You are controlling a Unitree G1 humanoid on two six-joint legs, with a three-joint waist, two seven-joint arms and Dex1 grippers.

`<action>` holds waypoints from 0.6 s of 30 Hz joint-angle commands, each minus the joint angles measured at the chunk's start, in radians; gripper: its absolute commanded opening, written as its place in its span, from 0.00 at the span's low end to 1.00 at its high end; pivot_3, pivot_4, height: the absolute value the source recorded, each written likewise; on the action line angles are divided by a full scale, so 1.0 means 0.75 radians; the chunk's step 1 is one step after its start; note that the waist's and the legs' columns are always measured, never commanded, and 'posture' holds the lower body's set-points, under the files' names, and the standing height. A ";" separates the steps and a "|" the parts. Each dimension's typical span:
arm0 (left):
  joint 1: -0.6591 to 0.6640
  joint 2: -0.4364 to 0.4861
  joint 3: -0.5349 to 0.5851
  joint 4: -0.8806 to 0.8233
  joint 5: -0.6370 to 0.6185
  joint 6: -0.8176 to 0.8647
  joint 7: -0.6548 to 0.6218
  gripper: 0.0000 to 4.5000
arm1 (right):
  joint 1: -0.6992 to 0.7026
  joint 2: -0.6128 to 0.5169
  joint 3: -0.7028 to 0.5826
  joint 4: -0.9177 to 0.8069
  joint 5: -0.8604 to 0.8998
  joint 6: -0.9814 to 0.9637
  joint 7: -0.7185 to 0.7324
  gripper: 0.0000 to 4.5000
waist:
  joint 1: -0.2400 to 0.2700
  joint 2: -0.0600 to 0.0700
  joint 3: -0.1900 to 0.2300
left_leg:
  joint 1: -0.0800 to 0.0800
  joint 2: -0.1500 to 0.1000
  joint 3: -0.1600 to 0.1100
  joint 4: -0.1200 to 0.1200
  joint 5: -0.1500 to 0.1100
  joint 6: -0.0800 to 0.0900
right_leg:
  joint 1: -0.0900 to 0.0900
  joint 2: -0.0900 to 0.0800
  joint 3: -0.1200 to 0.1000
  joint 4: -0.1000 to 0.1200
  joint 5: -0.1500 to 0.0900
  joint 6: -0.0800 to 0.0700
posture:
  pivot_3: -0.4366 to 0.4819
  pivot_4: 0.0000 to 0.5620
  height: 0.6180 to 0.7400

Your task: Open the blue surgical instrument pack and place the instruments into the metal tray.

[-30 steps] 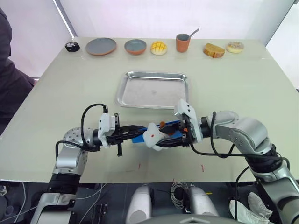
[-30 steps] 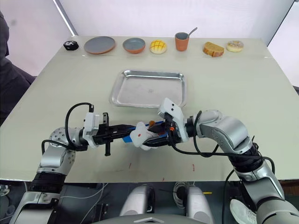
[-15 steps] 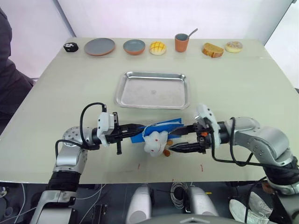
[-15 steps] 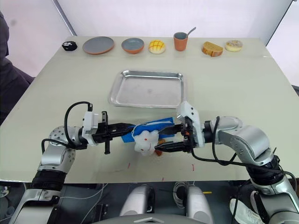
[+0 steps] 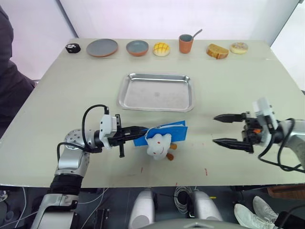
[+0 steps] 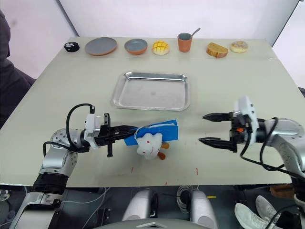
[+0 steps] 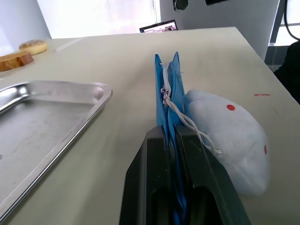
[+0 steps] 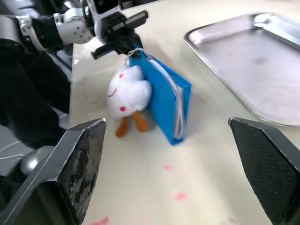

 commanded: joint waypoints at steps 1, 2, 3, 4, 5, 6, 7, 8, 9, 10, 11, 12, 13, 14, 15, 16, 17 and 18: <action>0.016 0.006 -0.020 0.022 0.034 0.007 -0.012 0.00 | 0.061 -0.091 -0.135 0.011 0.026 -0.041 0.070 0.97 | 0.000 0.000 0.000 | 0.000 0.000 0.000 0.000 0.000 0.000 | 0.000 0.000 0.000 0.000 0.000 0.000 | 0.48 0.27 1.00; 0.018 0.007 -0.019 0.021 0.033 0.007 -0.015 0.00 | 0.071 -0.103 -0.148 0.011 0.032 -0.041 0.074 0.97 | -0.001 0.000 0.000 | 0.000 0.000 0.000 0.000 0.000 0.000 | 0.000 0.000 0.000 0.000 0.000 0.000 | 0.48 0.27 1.00; 0.020 0.009 -0.018 0.020 0.031 0.008 -0.017 0.00 | 0.076 -0.110 -0.157 0.009 0.037 -0.038 0.074 0.97 | -0.002 0.000 0.000 | 0.000 0.000 0.001 0.000 0.000 0.000 | 0.000 0.000 0.001 0.000 0.000 0.000 | 0.48 0.27 1.00; 0.023 0.011 -0.017 0.019 0.030 0.008 -0.020 0.00 | 0.078 -0.113 -0.161 0.005 0.040 -0.036 0.072 0.97 | -0.002 0.000 0.000 | 0.001 0.000 0.001 0.000 0.000 0.000 | 0.000 0.000 0.001 0.000 0.000 0.000 | 0.48 0.27 1.00; 0.026 0.012 -0.016 0.016 0.029 0.008 -0.022 0.00 | 0.076 -0.111 -0.158 0.001 0.040 -0.037 0.067 0.97 | -0.001 0.000 0.000 | 0.001 0.000 0.000 0.000 0.000 0.000 | 0.000 0.000 0.001 0.000 0.000 0.000 | 0.48 0.27 1.00; 0.030 0.013 -0.016 0.010 0.028 0.009 -0.023 0.00 | 0.066 -0.100 -0.142 -0.002 0.037 -0.036 0.053 0.97 | -0.001 0.000 0.000 | 0.001 0.000 0.000 0.000 0.000 0.000 | 0.000 0.000 0.001 0.000 0.000 0.000 | 0.48 0.27 1.00; 0.036 0.014 -0.017 0.001 0.027 0.012 -0.024 0.00 | 0.043 -0.077 -0.105 -0.007 0.026 -0.037 0.029 0.97 | -0.001 0.000 0.000 | 0.001 0.000 0.000 0.000 0.000 0.000 | 0.000 0.000 0.001 0.000 0.000 0.000 | 0.48 0.27 1.00; 0.040 0.014 -0.018 -0.005 0.026 0.013 -0.024 0.00 | 0.027 -0.060 -0.078 -0.010 0.019 -0.038 0.013 0.97 | -0.002 0.000 0.000 | 0.001 0.000 0.000 0.000 0.000 0.000 | 0.000 0.000 0.001 0.000 0.000 0.000 | 0.48 0.27 1.00; 0.044 0.015 -0.022 -0.014 0.025 0.015 -0.027 0.00 | -0.006 -0.025 -0.026 -0.010 0.004 -0.036 -0.011 0.97 | -0.005 0.000 0.000 | 0.001 0.000 0.001 0.000 0.000 0.000 | 0.000 0.000 0.001 0.000 0.000 0.000 | 0.48 0.27 1.00; 0.046 0.015 -0.024 -0.020 0.024 0.017 -0.029 0.00 | -0.029 -0.002 0.009 -0.009 -0.007 -0.034 -0.026 0.97 | -0.005 0.000 0.000 | 0.002 0.000 0.001 0.000 0.000 0.000 | 0.000 0.001 0.001 0.000 0.000 0.000 | 0.48 0.27 1.00; 0.047 0.015 -0.026 -0.025 0.024 0.018 -0.028 0.00 | -0.054 0.024 0.046 -0.003 -0.019 -0.033 -0.038 0.97 | -0.003 0.000 0.000 | 0.002 0.000 0.000 0.000 0.000 0.000 | 0.000 0.001 0.001 0.000 0.000 0.000 | 0.48 0.27 1.00; 0.048 0.016 -0.027 -0.030 0.025 0.020 -0.026 0.00 | -0.079 0.049 0.085 0.005 -0.034 -0.035 -0.050 0.97 | -0.002 0.000 0.000 | 0.001 0.000 0.000 0.000 0.000 0.000 | 0.000 0.001 0.001 0.000 0.000 0.000 | 0.48 0.27 1.00; 0.047 0.017 -0.029 -0.035 0.027 0.024 -0.022 0.00 | -0.126 0.104 0.149 0.044 -0.070 -0.056 -0.064 0.97 | -0.001 0.000 0.000 | 0.001 0.000 0.000 0.000 0.000 0.000 | 0.000 0.001 0.001 0.000 0.000 0.000 | 0.48 0.27 1.00; 0.046 0.019 -0.031 -0.041 0.028 0.028 -0.022 0.00 | -0.171 0.160 0.212 0.090 -0.108 -0.084 -0.071 0.97 | -0.003 0.000 0.000 | 0.001 0.000 0.000 0.000 0.000 0.000 | 0.000 0.001 0.001 0.000 0.000 0.000 | 0.48 0.27 1.00; 0.045 0.020 -0.033 -0.045 0.030 0.032 -0.021 0.00 | -0.207 0.204 0.261 0.131 -0.144 -0.111 -0.072 0.97 | -0.002 0.000 0.000 | 0.001 0.000 0.000 0.000 0.000 0.000 | 0.000 0.001 0.001 0.000 0.000 0.000 | 0.48 0.27 1.00; 0.044 0.021 -0.033 -0.053 0.029 0.038 -0.019 0.00 | -0.231 0.236 0.295 0.166 -0.172 -0.134 -0.071 0.97 | -0.002 0.000 0.000 | 0.001 0.000 0.001 0.000 0.000 0.000 | 0.000 0.001 0.001 0.000 0.000 0.000 | 0.48 0.27 1.00; 0.044 0.022 -0.033 -0.060 0.029 0.044 -0.017 0.00 | -0.248 0.258 0.321 0.190 -0.190 -0.154 -0.059 0.97 | 0.001 0.000 0.000 | 0.001 0.000 0.001 0.000 0.000 0.000 | 0.000 0.001 0.001 0.000 0.000 0.000 | 0.48 0.27 1.00; 0.044 0.025 -0.034 -0.069 0.028 0.052 -0.015 0.00 | -0.259 0.274 0.338 0.209 -0.202 -0.168 -0.046 0.97 | 0.005 0.000 0.000 | 0.000 0.000 0.000 0.000 0.000 0.000 | 0.000 0.001 0.001 0.000 0.000 0.000 | 0.48 0.27 1.00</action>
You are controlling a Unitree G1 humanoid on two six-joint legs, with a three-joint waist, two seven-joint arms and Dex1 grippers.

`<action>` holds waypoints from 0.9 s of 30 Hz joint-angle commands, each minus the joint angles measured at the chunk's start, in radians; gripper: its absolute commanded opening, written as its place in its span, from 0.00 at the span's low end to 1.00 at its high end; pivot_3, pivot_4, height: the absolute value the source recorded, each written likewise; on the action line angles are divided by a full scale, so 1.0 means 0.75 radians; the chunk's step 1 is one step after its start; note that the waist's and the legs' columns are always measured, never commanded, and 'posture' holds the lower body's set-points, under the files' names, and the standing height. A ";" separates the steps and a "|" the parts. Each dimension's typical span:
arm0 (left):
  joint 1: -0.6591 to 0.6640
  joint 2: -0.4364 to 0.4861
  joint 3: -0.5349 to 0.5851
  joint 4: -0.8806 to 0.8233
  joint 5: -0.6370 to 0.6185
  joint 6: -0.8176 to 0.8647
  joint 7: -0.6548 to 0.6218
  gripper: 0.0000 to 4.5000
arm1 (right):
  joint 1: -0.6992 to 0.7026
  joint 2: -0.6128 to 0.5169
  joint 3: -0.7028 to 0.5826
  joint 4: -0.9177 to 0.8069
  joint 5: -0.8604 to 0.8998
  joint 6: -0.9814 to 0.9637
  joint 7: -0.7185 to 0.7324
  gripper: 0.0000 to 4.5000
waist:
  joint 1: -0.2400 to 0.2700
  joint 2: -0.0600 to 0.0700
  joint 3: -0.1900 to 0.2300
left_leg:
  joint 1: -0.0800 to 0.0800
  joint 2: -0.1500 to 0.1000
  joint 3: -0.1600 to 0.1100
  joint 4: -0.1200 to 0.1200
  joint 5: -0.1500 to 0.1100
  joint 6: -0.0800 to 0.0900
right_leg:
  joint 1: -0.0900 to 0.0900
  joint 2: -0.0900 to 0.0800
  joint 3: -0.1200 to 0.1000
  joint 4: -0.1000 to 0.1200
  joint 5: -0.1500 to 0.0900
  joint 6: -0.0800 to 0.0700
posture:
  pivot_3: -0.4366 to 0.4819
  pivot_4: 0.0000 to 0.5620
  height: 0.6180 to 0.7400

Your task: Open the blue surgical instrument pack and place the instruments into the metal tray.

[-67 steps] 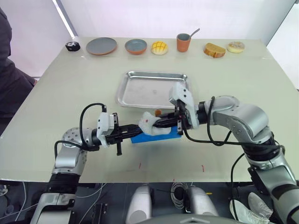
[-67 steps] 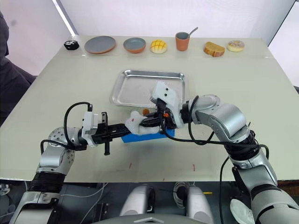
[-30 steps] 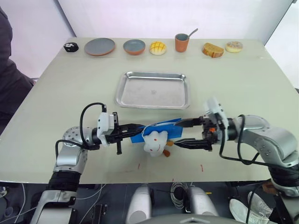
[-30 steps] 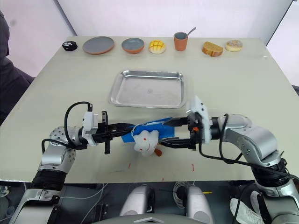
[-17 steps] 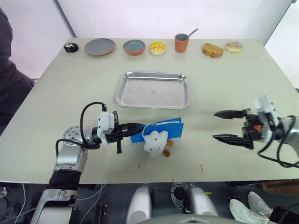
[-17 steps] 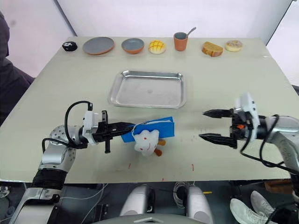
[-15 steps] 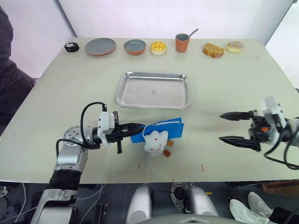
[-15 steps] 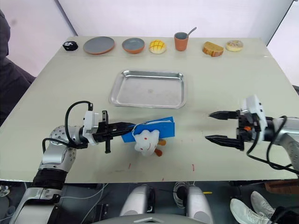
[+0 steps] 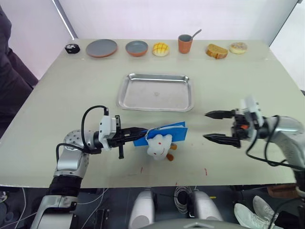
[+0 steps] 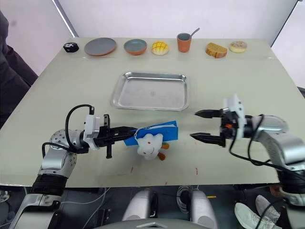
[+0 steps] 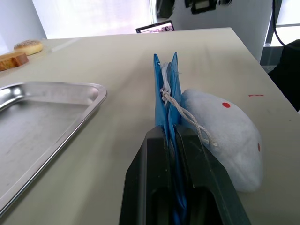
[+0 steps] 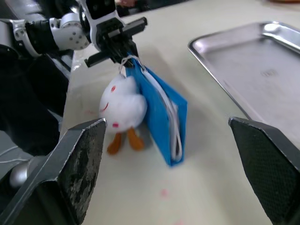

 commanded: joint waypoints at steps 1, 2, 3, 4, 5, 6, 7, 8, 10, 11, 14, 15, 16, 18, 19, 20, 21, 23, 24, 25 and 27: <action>0.017 0.021 -0.029 -0.034 0.036 0.039 0.003 0.00 | -0.047 0.040 0.053 0.058 -0.050 -0.081 0.031 0.97 | 0.004 0.000 0.000 | 0.000 0.000 0.000 0.000 0.000 0.000 | 0.000 0.000 0.000 0.000 0.000 0.000 | 0.48 0.27 1.00; 0.017 0.022 -0.029 -0.041 0.035 0.047 0.007 0.00 | -0.057 0.054 0.064 0.077 -0.057 -0.094 0.038 0.97 | 0.004 0.000 0.000 | -0.001 0.000 0.000 0.000 0.000 0.000 | 0.000 0.000 -0.001 -0.001 0.000 0.000 | 0.48 0.27 1.00; 0.017 0.023 -0.028 -0.047 0.034 0.053 0.009 0.00 | -0.068 0.066 0.077 0.096 -0.067 -0.105 0.043 0.97 | 0.004 0.000 0.000 | -0.001 0.000 0.000 0.000 0.000 0.000 | 0.000 -0.001 0.000 -0.001 0.000 0.000 | 0.48 0.27 1.00; 0.018 0.024 -0.028 -0.060 0.033 0.063 0.015 0.00 | -0.087 0.093 0.103 0.133 -0.090 -0.133 0.050 0.97 | 0.002 0.000 0.000 | -0.001 0.000 0.001 0.000 0.000 0.000 | 0.000 -0.001 0.000 -0.001 0.000 0.000 | 0.48 0.27 1.00; 0.019 0.025 -0.028 -0.072 0.033 0.072 0.020 0.00 | -0.104 0.117 0.120 0.163 -0.104 -0.149 0.053 0.97 | 0.000 0.000 0.000 | -0.001 0.000 0.001 0.000 0.000 0.000 | 0.000 -0.001 0.000 -0.001 0.000 0.000 | 0.48 0.27 1.00; 0.020 0.026 -0.029 -0.081 0.033 0.078 0.025 0.00 | -0.117 0.137 0.133 0.189 -0.114 -0.162 0.058 0.97 | -0.001 0.000 0.000 | -0.001 0.000 0.001 0.000 0.000 0.000 | 0.000 -0.001 0.000 -0.001 0.000 0.000 | 0.48 0.27 1.00; 0.022 0.026 -0.028 -0.091 0.032 0.085 0.031 0.00 | -0.129 0.156 0.144 0.215 -0.126 -0.182 0.066 0.97 | -0.001 0.000 0.000 | 0.000 0.000 0.001 0.000 0.000 0.000 | 0.000 0.000 0.000 0.000 0.000 0.000 | 0.48 0.27 1.00; 0.023 0.026 -0.028 -0.095 0.031 0.089 0.035 0.00 | -0.135 0.168 0.148 0.231 -0.133 -0.198 0.070 0.97 | 0.002 0.000 0.000 | 0.000 0.000 0.001 0.000 0.000 0.000 | 0.000 0.000 0.000 0.000 0.000 0.000 | 0.48 0.27 1.00; 0.024 0.026 -0.028 -0.104 0.031 0.095 0.041 0.00 | -0.149 0.192 0.154 0.260 -0.139 -0.216 0.079 0.97 | 0.002 0.000 0.000 | -0.001 0.000 0.000 0.000 0.000 0.000 | 0.000 0.000 0.000 0.000 0.000 0.000 | 0.48 0.27 1.00; 0.025 0.026 -0.028 -0.109 0.030 0.099 0.046 0.00 | -0.156 0.206 0.158 0.276 -0.140 -0.224 0.081 0.97 | 0.002 0.000 0.000 | -0.001 0.000 0.001 0.000 0.000 0.000 | 0.000 -0.001 0.000 0.000 0.000 0.000 | 0.48 0.27 1.00; 0.026 0.027 -0.028 -0.116 0.032 0.105 0.050 0.00 | -0.173 0.240 0.165 0.311 -0.149 -0.241 0.088 0.97 | 0.002 0.000 0.000 | -0.001 0.000 0.001 0.000 0.000 0.000 | 0.000 -0.001 0.000 0.000 0.000 0.000 | 0.48 0.27 1.00; 0.024 0.026 -0.028 -0.115 0.032 0.105 0.051 0.00 | -0.178 0.249 0.167 0.321 -0.156 -0.247 0.090 0.97 | 0.002 0.000 0.000 | -0.001 0.000 0.001 0.000 0.000 0.000 | 0.000 -0.001 0.000 0.000 0.000 0.000 | 0.48 0.27 1.00; 0.021 0.026 -0.029 -0.113 0.033 0.105 0.052 0.00 | -0.183 0.257 0.168 0.331 -0.161 -0.252 0.094 0.97 | 0.002 0.000 0.000 | -0.001 0.000 0.001 0.000 0.000 0.000 | 0.000 -0.001 0.000 0.000 0.000 0.000 | 0.48 0.27 1.00; 0.019 0.026 -0.029 -0.114 0.033 0.105 0.053 0.00 | -0.195 0.274 0.173 0.359 -0.174 -0.265 0.100 0.97 | 0.001 0.000 0.000 | -0.001 0.000 0.001 0.000 0.000 0.000 | 0.000 -0.001 0.000 0.000 0.000 0.000 | 0.48 0.27 1.00; 0.020 0.026 -0.028 -0.116 0.032 0.105 0.053 0.00 | -0.200 0.281 0.174 0.371 -0.180 -0.270 0.103 0.97 | 0.002 0.000 0.000 | -0.001 0.000 0.001 0.000 0.000 0.000 | 0.000 -0.001 0.000 0.000 0.000 0.000 | 0.48 0.27 1.00; 0.021 0.026 -0.028 -0.118 0.032 0.105 0.053 0.00 | -0.204 0.286 0.175 0.381 -0.184 -0.274 0.106 0.97 | 0.002 0.000 0.000 | -0.001 0.000 0.001 0.000 0.000 0.000 | 0.000 -0.001 0.000 0.000 0.000 0.000 | 0.48 0.27 1.00; 0.021 0.026 -0.028 -0.120 0.032 0.104 0.054 0.00 | -0.211 0.292 0.174 0.393 -0.189 -0.280 0.108 0.97 | 0.002 0.000 0.000 | -0.001 0.000 0.001 0.000 0.000 0.000 | 0.000 -0.001 0.000 0.000 0.000 0.000 | 0.48 0.27 1.00; 0.021 0.026 -0.028 -0.123 0.032 0.105 0.055 0.00 | -0.221 0.302 0.173 0.411 -0.195 -0.286 0.112 0.97 | 0.001 0.000 0.000 | -0.001 0.000 0.001 0.000 0.000 0.000 | 0.000 -0.001 0.000 0.000 0.000 0.000 | 0.48 0.27 1.00; 0.021 0.025 -0.028 -0.126 0.031 0.106 0.056 0.00 | -0.225 0.310 0.176 0.420 -0.199 -0.287 0.112 0.92 | 0.002 0.000 0.000 | -0.001 0.000 0.001 0.000 0.000 0.000 | 0.000 -0.001 0.000 0.000 0.000 0.000 | 0.48 0.27 1.00; 0.020 0.025 -0.028 -0.127 0.030 0.106 0.057 0.00 | -0.228 0.317 0.178 0.427 -0.204 -0.290 0.113 0.86 | 0.002 0.000 0.000 | -0.001 0.000 0.001 0.000 0.000 0.000 | 0.000 -0.001 0.000 0.000 0.000 0.000 | 0.48 0.27 1.00; 0.016 0.022 -0.029 -0.123 0.032 0.105 0.057 0.00 | -0.231 0.330 0.183 0.442 -0.215 -0.297 0.115 0.73 | 0.002 0.000 0.000 | -0.001 0.000 0.001 0.000 0.000 0.000 | 0.000 -0.001 0.000 0.000 0.000 0.000 | 0.48 0.27 1.00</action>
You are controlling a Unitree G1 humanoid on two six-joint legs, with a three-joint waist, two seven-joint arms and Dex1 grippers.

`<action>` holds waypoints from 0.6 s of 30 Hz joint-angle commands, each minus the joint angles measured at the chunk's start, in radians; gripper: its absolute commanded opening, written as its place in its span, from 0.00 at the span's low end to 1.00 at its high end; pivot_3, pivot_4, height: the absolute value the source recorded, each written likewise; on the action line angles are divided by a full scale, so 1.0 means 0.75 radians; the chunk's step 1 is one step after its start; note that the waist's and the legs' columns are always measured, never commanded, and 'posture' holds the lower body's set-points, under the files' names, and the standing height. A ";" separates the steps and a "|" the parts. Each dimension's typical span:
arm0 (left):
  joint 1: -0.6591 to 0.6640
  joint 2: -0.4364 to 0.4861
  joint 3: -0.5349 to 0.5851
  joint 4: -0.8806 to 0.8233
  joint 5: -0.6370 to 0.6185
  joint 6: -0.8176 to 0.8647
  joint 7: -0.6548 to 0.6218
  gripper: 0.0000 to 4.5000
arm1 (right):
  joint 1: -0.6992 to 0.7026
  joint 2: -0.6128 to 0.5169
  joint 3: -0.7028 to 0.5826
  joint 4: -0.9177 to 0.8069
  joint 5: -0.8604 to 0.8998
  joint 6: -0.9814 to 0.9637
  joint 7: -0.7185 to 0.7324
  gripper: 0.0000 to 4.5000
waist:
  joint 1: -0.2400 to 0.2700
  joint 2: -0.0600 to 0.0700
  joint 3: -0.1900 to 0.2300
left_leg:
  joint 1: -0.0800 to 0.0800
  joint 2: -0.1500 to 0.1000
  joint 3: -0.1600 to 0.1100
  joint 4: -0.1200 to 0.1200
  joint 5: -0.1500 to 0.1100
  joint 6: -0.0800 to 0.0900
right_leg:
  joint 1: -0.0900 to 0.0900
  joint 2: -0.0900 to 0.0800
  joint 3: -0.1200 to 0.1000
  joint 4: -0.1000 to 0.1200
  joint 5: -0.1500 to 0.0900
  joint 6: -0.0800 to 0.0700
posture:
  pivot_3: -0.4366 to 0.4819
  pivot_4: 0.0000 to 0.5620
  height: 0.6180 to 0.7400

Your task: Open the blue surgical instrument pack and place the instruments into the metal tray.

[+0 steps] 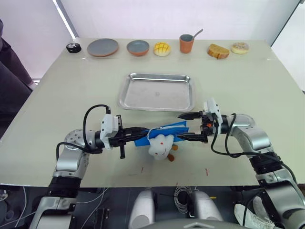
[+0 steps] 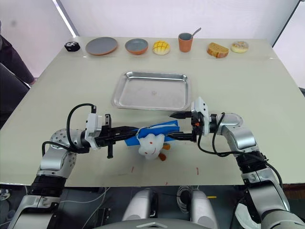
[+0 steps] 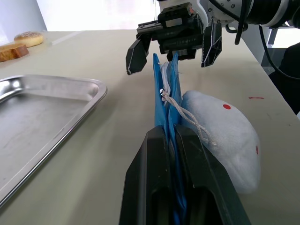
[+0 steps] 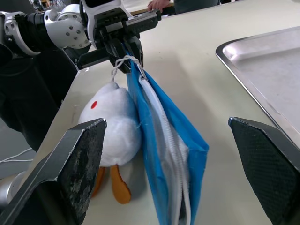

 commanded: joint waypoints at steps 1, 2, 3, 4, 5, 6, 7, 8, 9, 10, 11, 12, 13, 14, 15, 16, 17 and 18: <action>-0.003 0.006 -0.025 -0.032 0.028 0.006 -0.001 0.00 | -0.023 0.020 0.006 -0.004 -0.006 -0.036 0.016 0.60 | 0.000 0.000 0.000 | 0.000 0.000 0.000 0.000 0.000 0.000 | 0.000 0.000 0.000 0.000 0.000 0.000 | 0.48 0.27 1.00; -0.006 0.005 -0.025 -0.026 0.030 0.003 -0.002 0.00 | -0.024 0.025 0.006 0.005 -0.011 -0.042 0.018 0.50 | 0.000 0.000 0.000 | 0.000 0.000 0.000 0.000 0.000 0.000 | 0.000 0.000 0.000 0.000 0.000 0.000 | 0.48 0.27 1.00; -0.007 0.004 -0.026 -0.022 0.032 0.001 -0.003 0.00 | -0.024 0.029 0.005 0.012 -0.015 -0.045 0.021 0.39 | 0.000 0.000 0.000 | 0.000 0.000 0.000 0.000 0.000 0.000 | 0.000 0.000 0.000 0.000 0.000 0.000 | 0.48 0.27 1.00; -0.009 0.002 -0.026 -0.017 0.033 -0.003 -0.004 0.00 | -0.025 0.034 0.004 0.020 -0.015 -0.049 0.022 0.31 | 0.000 0.000 0.000 | 0.000 0.000 0.000 0.000 0.000 0.000 | 0.000 0.000 0.000 0.000 0.000 0.000 | 0.48 0.27 1.00; -0.011 0.000 -0.026 -0.012 0.035 -0.005 -0.004 0.00 | -0.026 0.038 0.002 0.029 -0.016 -0.052 0.023 0.24 | 0.000 0.000 0.000 | 0.000 0.000 0.000 0.000 0.000 0.000 | 0.000 0.000 0.000 0.000 0.000 0.000 | 0.48 0.27 1.00; -0.011 -0.002 -0.026 -0.007 0.036 -0.009 -0.005 0.00 | -0.026 0.044 0.000 0.037 -0.019 -0.061 0.022 0.14 | 0.000 0.000 0.000 | 0.000 0.000 0.000 0.000 0.000 0.000 | 0.000 0.000 0.000 0.000 0.000 0.000 | 0.48 0.27 1.00; -0.012 -0.003 -0.026 -0.003 0.037 -0.012 -0.005 0.00 | -0.026 0.048 -0.002 0.045 -0.021 -0.069 0.022 0.07 | 0.000 0.000 0.000 | 0.000 0.000 0.000 0.000 0.000 0.000 | 0.000 0.000 0.000 0.000 0.000 0.000 | 0.48 0.27 1.00; -0.014 -0.005 -0.025 -0.001 0.039 -0.013 -0.004 0.00 | -0.027 0.050 -0.003 0.051 -0.021 -0.071 0.025 0.01 | -0.001 0.000 0.000 | 0.000 0.000 0.000 0.000 0.000 0.000 | 0.000 0.000 0.000 0.000 0.000 0.000 | 0.48 0.27 1.00; -0.014 -0.006 -0.025 0.001 0.040 -0.015 -0.004 0.00 | -0.027 0.051 -0.005 0.052 -0.019 -0.071 0.029 0.01 | -0.001 0.000 0.000 | 0.000 0.000 0.000 0.000 0.000 0.000 | 0.000 0.000 0.000 0.000 0.000 0.000 | 0.48 0.27 1.00; -0.015 -0.006 -0.024 0.002 0.041 -0.016 -0.003 0.00 | -0.028 0.051 -0.006 0.054 -0.017 -0.070 0.033 0.01 | -0.001 0.000 0.000 | 0.000 0.000 0.000 0.000 0.000 0.000 | 0.000 0.000 0.000 0.000 0.000 0.000 | 0.48 0.27 1.00; -0.015 -0.006 -0.022 0.000 0.039 -0.014 -0.001 0.00 | -0.028 0.051 -0.007 0.056 -0.017 -0.070 0.035 0.01 | -0.001 0.000 0.000 | 0.000 0.000 0.000 0.000 0.000 0.000 | 0.000 0.000 0.000 0.000 0.000 0.000 | 0.48 0.27 1.00; -0.015 -0.005 -0.020 -0.004 0.035 -0.007 0.000 0.00 | -0.028 0.051 -0.008 0.056 -0.017 -0.071 0.035 0.01 | -0.001 0.000 0.000 | 0.000 0.000 0.000 0.000 0.000 0.000 | 0.000 0.000 0.000 0.000 0.000 0.000 | 0.48 0.27 1.00; -0.013 0.003 -0.015 -0.018 0.016 0.024 -0.004 0.00 | -0.026 0.051 -0.009 0.053 -0.017 -0.070 0.035 0.01 | -0.001 0.000 0.000 | 0.000 0.000 0.000 0.000 0.000 0.000 | 0.000 0.000 0.000 0.000 0.000 0.000 | 0.48 0.27 1.00; -0.012 0.008 -0.012 -0.029 0.001 0.048 -0.007 0.00 | -0.025 0.050 -0.010 0.052 -0.017 -0.069 0.036 0.01 | -0.001 0.000 0.000 | 0.000 0.000 0.000 0.000 0.000 0.000 | 0.000 0.000 0.000 0.000 0.000 0.000 | 0.48 0.27 1.00; -0.013 0.011 -0.001 -0.049 -0.030 0.092 -0.002 0.08 | -0.022 0.049 -0.011 0.049 -0.017 -0.069 0.037 0.00 | -0.001 0.000 0.000 | 0.000 0.000 0.000 0.000 0.000 0.000 | 0.000 0.000 0.000 0.000 0.000 0.000 | 0.48 0.27 1.00; -0.015 0.012 0.008 -0.063 -0.051 0.122 0.003 0.17 | -0.020 0.048 -0.011 0.047 -0.018 -0.070 0.037 0.00 | -0.001 0.000 0.000 | 0.000 0.000 0.000 0.000 0.000 0.000 | 0.000 0.000 0.000 0.000 0.000 0.000 | 0.48 0.27 1.00; -0.014 0.012 0.025 -0.078 -0.076 0.153 0.014 0.22 | -0.018 0.046 -0.011 0.044 -0.019 -0.070 0.037 0.00 | -0.002 0.000 0.000 | 0.000 0.000 0.000 0.000 0.000 0.000 | 0.000 0.000 0.000 0.000 0.000 0.000 | 0.48 0.27 1.00; -0.013 0.011 0.038 -0.089 -0.091 0.175 0.022 0.35 | -0.017 0.046 -0.011 0.042 -0.020 -0.071 0.037 0.00 | -0.002 0.000 0.000 | 0.000 0.000 0.000 0.000 0.000 0.000 | 0.000 0.000 0.000 0.000 0.000 0.000 | 0.48 0.27 1.00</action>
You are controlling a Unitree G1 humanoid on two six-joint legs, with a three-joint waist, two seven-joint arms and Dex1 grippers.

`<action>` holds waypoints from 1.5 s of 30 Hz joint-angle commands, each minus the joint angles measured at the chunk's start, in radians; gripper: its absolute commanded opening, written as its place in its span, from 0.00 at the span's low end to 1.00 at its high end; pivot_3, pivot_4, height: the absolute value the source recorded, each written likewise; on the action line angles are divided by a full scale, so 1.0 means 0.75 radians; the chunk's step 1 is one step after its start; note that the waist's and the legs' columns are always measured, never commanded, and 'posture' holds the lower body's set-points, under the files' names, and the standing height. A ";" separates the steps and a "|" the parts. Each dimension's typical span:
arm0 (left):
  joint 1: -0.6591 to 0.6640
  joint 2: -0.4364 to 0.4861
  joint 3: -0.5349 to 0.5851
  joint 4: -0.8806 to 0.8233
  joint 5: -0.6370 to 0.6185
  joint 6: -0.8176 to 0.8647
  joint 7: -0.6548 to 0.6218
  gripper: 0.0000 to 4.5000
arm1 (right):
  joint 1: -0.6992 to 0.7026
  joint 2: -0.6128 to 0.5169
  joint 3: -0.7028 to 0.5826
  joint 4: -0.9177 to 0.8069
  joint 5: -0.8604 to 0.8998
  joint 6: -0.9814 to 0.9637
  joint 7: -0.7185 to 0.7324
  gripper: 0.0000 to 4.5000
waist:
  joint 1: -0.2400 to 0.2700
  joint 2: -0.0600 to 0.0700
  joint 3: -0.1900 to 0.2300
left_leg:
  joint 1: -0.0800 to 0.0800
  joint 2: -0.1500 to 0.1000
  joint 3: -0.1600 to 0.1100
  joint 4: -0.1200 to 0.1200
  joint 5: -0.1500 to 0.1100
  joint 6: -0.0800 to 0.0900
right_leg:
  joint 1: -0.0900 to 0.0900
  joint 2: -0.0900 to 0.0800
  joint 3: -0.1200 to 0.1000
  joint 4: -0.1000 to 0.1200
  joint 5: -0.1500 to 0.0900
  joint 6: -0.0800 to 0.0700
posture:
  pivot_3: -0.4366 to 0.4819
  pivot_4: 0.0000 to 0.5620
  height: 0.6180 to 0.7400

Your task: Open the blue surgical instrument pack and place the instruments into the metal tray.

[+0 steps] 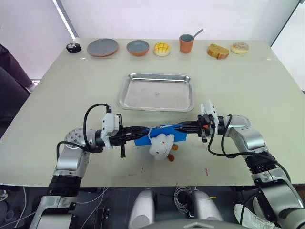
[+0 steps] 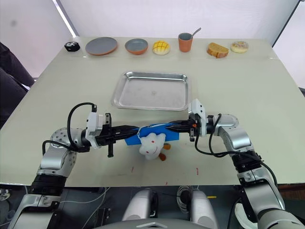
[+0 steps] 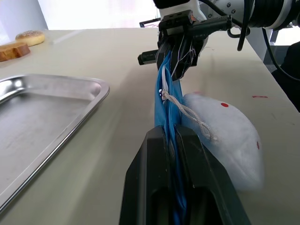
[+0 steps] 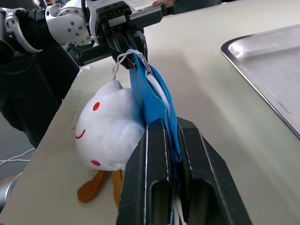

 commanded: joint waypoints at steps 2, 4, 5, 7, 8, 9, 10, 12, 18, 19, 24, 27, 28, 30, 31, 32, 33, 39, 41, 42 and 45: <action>0.013 0.030 0.077 -0.086 -0.092 0.099 0.025 0.53 | -0.014 -0.005 -0.026 -0.027 0.011 -0.013 0.000 0.00 | -0.001 0.000 0.000 | 0.000 0.000 0.000 0.000 0.000 0.000 | 0.000 0.000 0.000 0.000 0.000 0.000 | 0.48 0.27 1.00; 0.043 0.075 0.131 -0.112 -0.141 0.168 0.024 0.72 | -0.015 -0.013 -0.033 -0.031 0.011 -0.013 -0.005 0.00 | -0.003 0.000 0.000 | 0.000 0.000 0.000 0.000 0.000 0.000 | 0.000 0.000 0.000 0.000 0.000 0.000 | 0.48 0.27 1.00; 0.070 0.113 0.166 -0.140 -0.183 0.226 0.014 0.83 | -0.015 -0.018 -0.038 -0.034 0.012 -0.013 -0.007 0.00 | -0.006 0.000 0.000 | 0.000 0.000 0.000 0.000 0.000 0.000 | 0.000 0.000 0.000 0.000 0.000 0.000 | 0.48 0.27 1.00; 0.123 0.190 0.256 -0.204 -0.283 0.355 0.014 0.98 | -0.013 -0.028 -0.050 -0.040 0.014 -0.016 -0.012 0.00 | -0.008 0.000 0.001 | 0.000 0.000 0.000 -0.001 0.000 0.000 | -0.001 0.000 0.000 0.000 0.000 0.000 | 0.48 0.27 1.00; 0.148 0.226 0.298 -0.231 -0.324 0.410 0.012 0.98 | -0.012 -0.033 -0.054 -0.042 0.015 -0.018 -0.013 0.00 | -0.008 0.000 0.001 | 0.000 0.001 0.000 -0.001 0.000 0.000 | -0.001 0.000 0.000 0.000 0.000 0.000 | 0.48 0.27 1.00; 0.169 0.257 0.333 -0.251 -0.354 0.452 0.010 0.98 | -0.013 -0.036 -0.057 -0.042 0.016 -0.018 -0.014 0.00 | -0.009 0.000 0.001 | 0.000 0.001 0.000 -0.001 0.000 0.000 | -0.001 0.000 0.000 0.000 0.000 0.000 | 0.48 0.27 1.00; 0.199 0.289 0.372 -0.271 -0.383 0.493 0.008 0.98 | -0.014 -0.038 -0.061 -0.042 0.018 -0.019 -0.015 0.00 | -0.009 0.000 0.001 | 0.000 0.001 0.000 -0.001 0.000 0.000 | -0.001 0.000 0.000 0.000 0.000 0.000 | 0.48 0.27 1.00; 0.255 0.339 0.432 -0.303 -0.419 0.547 0.000 0.98 | -0.014 -0.042 -0.067 -0.038 0.020 -0.021 -0.014 0.00 | -0.009 0.000 0.002 | 0.000 0.001 0.000 -0.001 0.000 0.000 | -0.001 0.000 0.000 0.000 0.000 0.000 | 0.48 0.27 1.00; 0.399 0.385 0.557 -0.340 -0.451 0.608 -0.034 0.98 | -0.039 -0.054 -0.081 0.023 0.006 -0.054 -0.011 0.00 | -0.006 0.001 0.002 | 0.000 0.001 0.001 -0.001 0.000 0.000 | -0.001 -0.001 0.000 0.000 0.000 0.000 | 0.48 0.27 1.00; 0.411 0.376 0.561 -0.351 -0.445 0.600 -0.026 0.98 | -0.045 -0.055 -0.084 0.034 0.006 -0.058 -0.014 0.00 | -0.005 0.001 0.002 | 0.000 0.001 0.001 -0.001 0.000 0.000 | -0.001 0.000 -0.001 0.000 0.000 0.000 | 0.48 0.27 1.00; 0.466 0.295 0.482 -0.449 -0.387 0.568 0.052 0.98 | -0.065 -0.048 -0.086 0.080 -0.010 -0.086 -0.024 0.00 | -0.003 0.001 0.002 | 0.000 0.001 0.001 -0.001 0.000 0.000 | -0.001 -0.001 0.000 0.000 0.000 0.000 | 0.48 0.27 1.00; 0.471 0.269 0.394 -0.489 -0.326 0.573 0.109 0.98 | -0.068 -0.040 -0.082 0.089 -0.019 -0.096 -0.031 0.00 | -0.001 0.001 0.002 | 0.000 0.001 0.002 -0.001 0.000 0.000 | -0.001 -0.001 0.000 0.000 0.000 0.000 | 0.48 0.27 1.00; 0.471 0.264 0.375 -0.490 -0.318 0.578 0.117 0.98 | -0.068 -0.039 -0.082 0.090 -0.021 -0.097 -0.033 0.00 | -0.001 0.001 0.002 | 0.000 0.001 0.001 -0.001 0.000 0.000 | -0.001 -0.001 0.000 0.000 0.000 0.000 | 0.48 0.27 1.00; 0.464 0.227 0.324 -0.485 -0.308 0.587 0.147 0.98 | -0.067 -0.033 -0.079 0.092 -0.027 -0.100 -0.040 0.00 | -0.002 0.001 0.002 | 0.000 0.001 0.001 -0.001 0.000 0.000 | -0.001 0.000 0.000 0.000 0.000 -0.001 | 0.48 0.27 1.00; 0.454 0.205 0.299 -0.483 -0.305 0.593 0.168 0.98 | -0.065 -0.031 -0.077 0.090 -0.029 -0.101 -0.042 0.00 | -0.003 0.002 0.002 | 0.000 0.001 0.001 -0.001 0.000 0.000 | -0.001 0.000 0.000 0.000 0.000 -0.001 | 0.48 0.27 1.00; 0.441 0.189 0.275 -0.483 -0.301 0.607 0.193 0.98 | -0.062 -0.029 -0.076 0.087 -0.030 -0.101 -0.044 0.00 | -0.003 0.002 0.002 | 0.001 0.001 0.001 -0.001 0.000 0.000 | -0.001 0.000 0.001 0.001 0.000 0.000 | 0.48 0.27 1.00; 0.423 0.171 0.245 -0.483 -0.288 0.611 0.214 0.98 | -0.057 -0.029 -0.074 0.080 -0.031 -0.099 -0.046 0.00 | -0.003 0.002 0.002 | 0.001 0.001 0.002 -0.001 0.000 0.000 | -0.001 0.000 0.001 0.000 0.000 0.000 | 0.48 0.27 1.00; 0.333 0.085 0.061 -0.465 -0.175 0.593 0.292 0.98 | -0.043 -0.030 -0.067 0.043 -0.028 -0.082 -0.053 0.00 | -0.003 0.002 0.002 | 0.001 0.001 0.001 -0.001 0.000 0.000 | -0.001 0.000 0.001 0.001 0.000 0.000 | 0.48 0.27 1.00; 0.299 0.044 0.004 -0.440 -0.128 0.575 0.324 0.98 | -0.041 -0.030 -0.065 0.036 -0.028 -0.080 -0.054 0.00 | -0.003 0.002 0.002 | 0.001 0.001 0.001 -0.001 0.000 0.000 | -0.001 0.000 0.001 0.001 0.000 0.000 | 0.48 0.27 1.00; 0.282 0.021 -0.021 -0.430 -0.106 0.568 0.342 0.98 | -0.040 -0.030 -0.064 0.032 -0.029 -0.079 -0.054 0.00 | -0.002 0.002 0.002 | 0.001 0.001 0.001 -0.001 0.000 0.000 | -0.001 0.000 0.001 0.000 0.000 0.000 | 0.48 0.27 1.00; 0.234 -0.051 -0.092 -0.403 -0.051 0.556 0.391 0.87 | -0.035 -0.030 -0.060 0.023 -0.030 -0.078 -0.055 0.00 | -0.002 0.002 0.002 | 0.001 0.000 0.001 0.000 0.000 0.000 | -0.001 0.000 0.001 0.001 0.000 0.000 | 0.48 0.27 1.00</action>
